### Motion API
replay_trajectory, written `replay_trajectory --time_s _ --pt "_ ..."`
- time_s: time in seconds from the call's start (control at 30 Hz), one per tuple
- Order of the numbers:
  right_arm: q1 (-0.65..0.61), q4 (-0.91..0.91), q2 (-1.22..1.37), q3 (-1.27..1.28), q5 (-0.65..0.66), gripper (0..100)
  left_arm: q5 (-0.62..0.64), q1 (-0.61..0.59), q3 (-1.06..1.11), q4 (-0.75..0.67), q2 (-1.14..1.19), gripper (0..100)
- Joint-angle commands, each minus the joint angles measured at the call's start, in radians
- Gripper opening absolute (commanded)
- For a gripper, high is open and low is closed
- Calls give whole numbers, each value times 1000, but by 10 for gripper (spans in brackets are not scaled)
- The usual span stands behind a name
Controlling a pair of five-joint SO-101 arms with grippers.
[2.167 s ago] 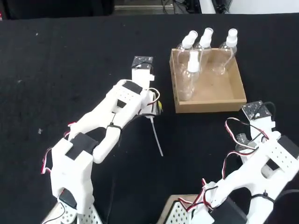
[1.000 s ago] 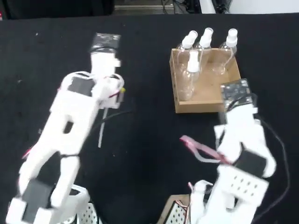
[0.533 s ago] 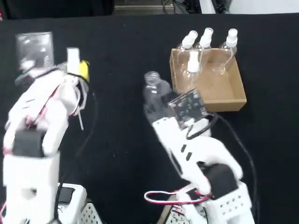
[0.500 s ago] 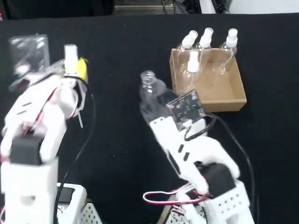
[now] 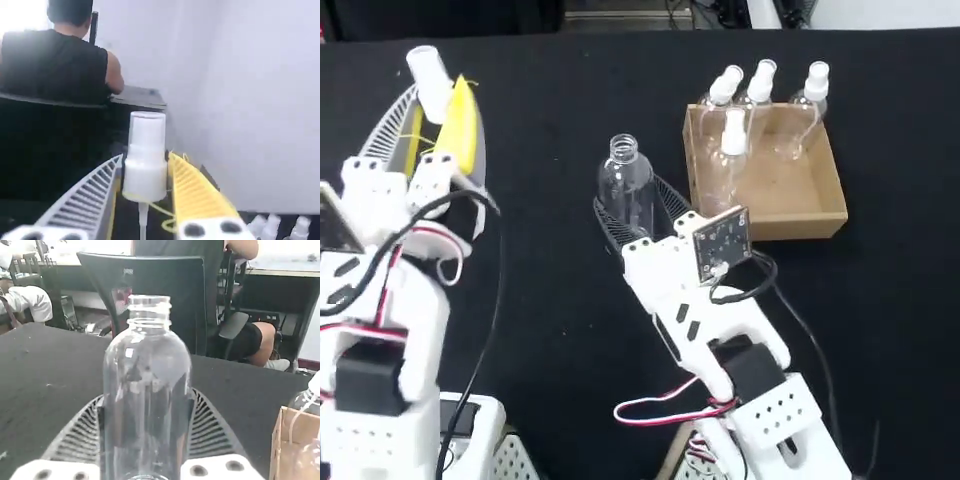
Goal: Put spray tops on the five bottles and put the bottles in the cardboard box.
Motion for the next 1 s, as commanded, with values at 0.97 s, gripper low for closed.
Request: replay_trajectory --time_s 0.97 --pt "-6 -38 -24 22 2 11 -264 492 -101 -614 359 30"
